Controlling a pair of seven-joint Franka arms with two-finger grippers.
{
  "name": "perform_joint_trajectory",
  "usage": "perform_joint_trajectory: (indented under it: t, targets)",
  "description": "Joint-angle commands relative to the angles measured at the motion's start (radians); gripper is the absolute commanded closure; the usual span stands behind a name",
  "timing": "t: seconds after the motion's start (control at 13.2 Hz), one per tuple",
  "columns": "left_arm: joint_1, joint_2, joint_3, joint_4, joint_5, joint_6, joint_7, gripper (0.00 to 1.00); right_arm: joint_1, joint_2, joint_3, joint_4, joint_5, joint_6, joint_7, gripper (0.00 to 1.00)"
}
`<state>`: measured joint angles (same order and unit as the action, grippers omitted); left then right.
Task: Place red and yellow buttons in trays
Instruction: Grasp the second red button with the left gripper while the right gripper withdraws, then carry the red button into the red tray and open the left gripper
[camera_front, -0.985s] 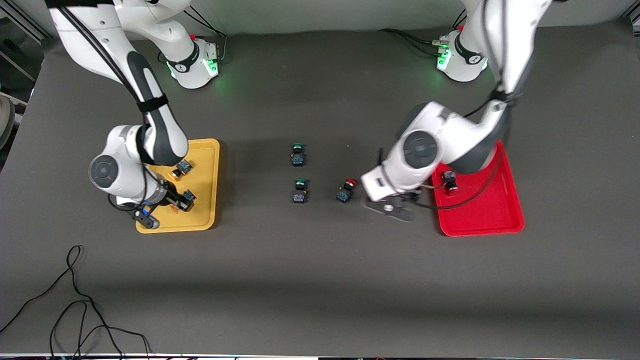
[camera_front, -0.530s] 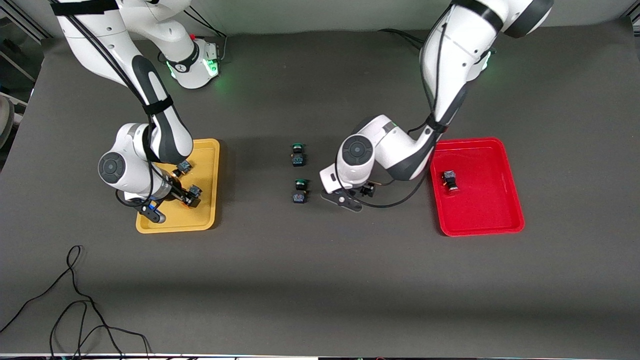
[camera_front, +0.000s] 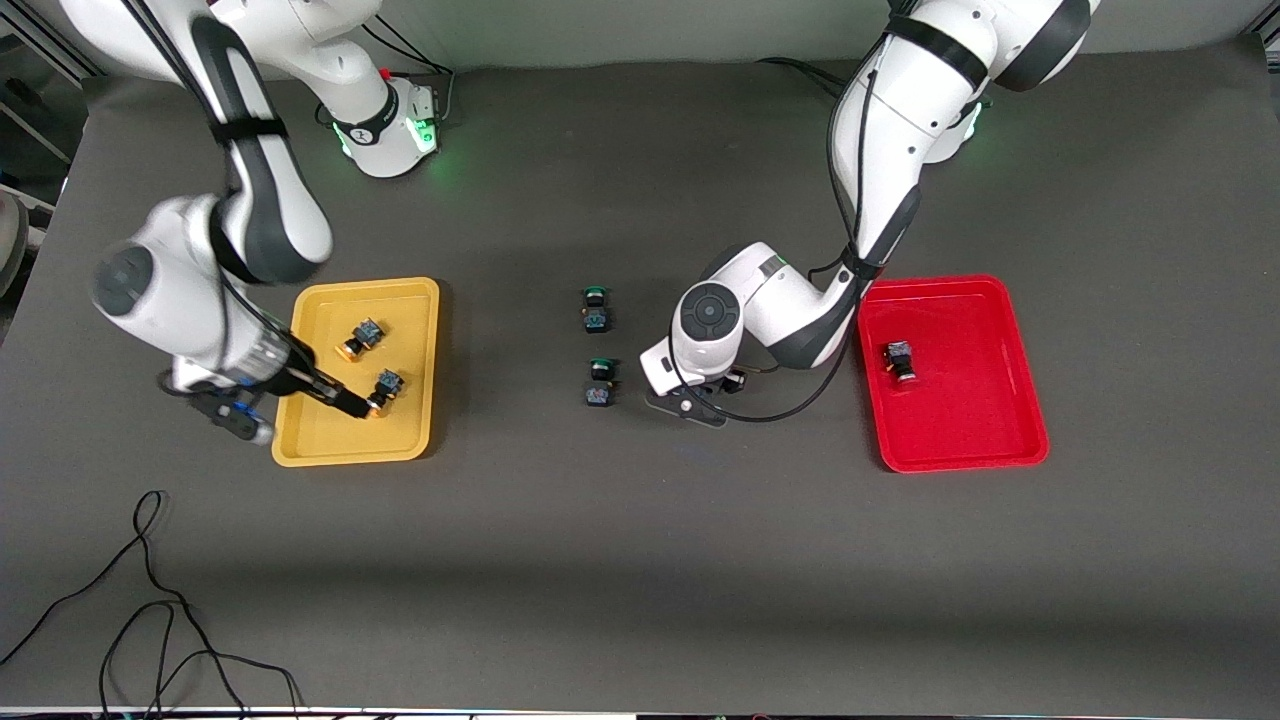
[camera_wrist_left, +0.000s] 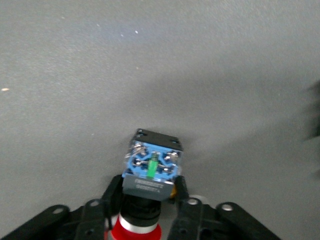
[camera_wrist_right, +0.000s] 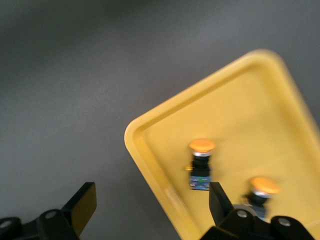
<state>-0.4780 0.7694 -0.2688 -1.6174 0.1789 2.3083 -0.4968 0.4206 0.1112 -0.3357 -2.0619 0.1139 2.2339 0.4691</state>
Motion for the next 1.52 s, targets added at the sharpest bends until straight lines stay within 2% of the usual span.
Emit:
perform_joint_trajectory:
  t: [0.0,0.08,0.23,0.3,0.38,0.45,0.61,0.76,0.98,1.21,1.36,1.44]
  targets:
    - [-0.013,-0.013,0.016,0.031,-0.001,-0.027,-0.081,0.95,-0.093,-0.059,0.058,0.165,-0.085,-0.266,-0.087,0.00]
    - [0.008,-0.045,0.014,0.028,-0.002,-0.048,-0.113,0.96,-0.155,-0.089,0.110,0.199,-0.085,-0.323,-0.171,0.00]
    - [0.074,-0.152,0.010,0.025,-0.074,-0.203,-0.109,0.96,-0.239,-0.165,0.173,0.200,-0.085,-0.371,-0.266,0.00]
    - [0.123,-0.210,0.011,0.013,-0.120,-0.249,-0.109,0.97,-0.287,-0.192,0.220,0.206,-0.085,-0.407,-0.283,0.00]
    - [0.168,-0.257,0.011,-0.001,-0.134,-0.289,-0.121,0.99,-0.355,-0.224,0.291,0.213,-0.085,-0.439,-0.290,0.00]
    - [0.218,-0.292,0.011,-0.006,-0.140,-0.356,-0.123,1.00,-0.387,-0.243,0.335,0.221,-0.088,-0.471,-0.290,0.00]
    - [0.335,-0.327,0.013,-0.006,-0.139,-0.488,-0.105,1.00,-0.376,-0.251,0.337,0.221,-0.092,-0.493,-0.290,0.00]
    - [0.447,-0.347,0.016,-0.024,-0.125,-0.520,-0.060,1.00,-0.370,-0.263,0.334,0.224,-0.092,-0.511,-0.290,0.00]
    - [0.585,-0.345,0.017,-0.102,-0.046,-0.457,0.110,1.00,-0.371,-0.283,0.334,0.218,-0.092,-0.536,-0.288,0.00]
    - [0.660,-0.337,0.017,-0.333,0.033,-0.122,0.124,1.00,-0.372,-0.272,0.336,0.220,-0.091,-0.507,-0.288,0.00]
    - [0.674,-0.317,0.023,-0.430,0.034,0.015,0.124,1.00,-0.370,-0.274,0.337,0.215,-0.088,-0.507,-0.287,0.00]
    - [0.682,-0.311,0.036,-0.449,0.034,0.037,0.123,0.96,-0.370,-0.272,0.337,0.217,-0.088,-0.507,-0.287,0.00]
